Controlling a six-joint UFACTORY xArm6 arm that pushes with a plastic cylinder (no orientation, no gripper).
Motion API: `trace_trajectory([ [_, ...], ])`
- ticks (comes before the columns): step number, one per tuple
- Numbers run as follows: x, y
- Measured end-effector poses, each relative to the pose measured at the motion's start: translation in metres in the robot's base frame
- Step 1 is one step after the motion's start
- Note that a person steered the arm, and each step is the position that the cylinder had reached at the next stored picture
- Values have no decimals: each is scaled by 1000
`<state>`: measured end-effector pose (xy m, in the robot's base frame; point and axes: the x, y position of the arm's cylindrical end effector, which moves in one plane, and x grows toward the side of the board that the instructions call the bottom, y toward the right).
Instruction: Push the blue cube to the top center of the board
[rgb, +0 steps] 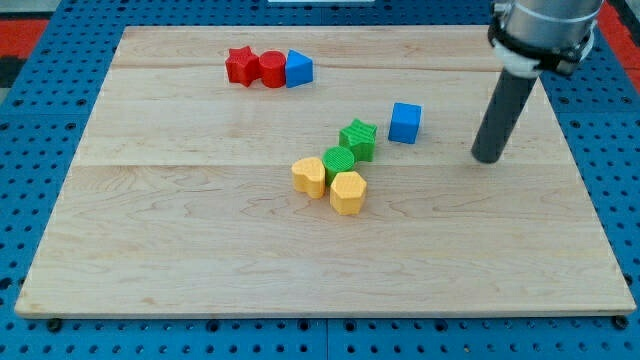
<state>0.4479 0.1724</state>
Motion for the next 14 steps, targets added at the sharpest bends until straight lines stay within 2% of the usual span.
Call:
trace_trajectory([
  [1,-5,-44],
  [2,-48,-79],
  [4,-135,-113],
  [5,-132,-107],
  [6,-107,-84],
  [8,-57,-77],
  [9,-54,-49],
  [11,-108,-43],
  [12,-135,-61],
  [13,-143,-66],
  [14,-138,-36],
])
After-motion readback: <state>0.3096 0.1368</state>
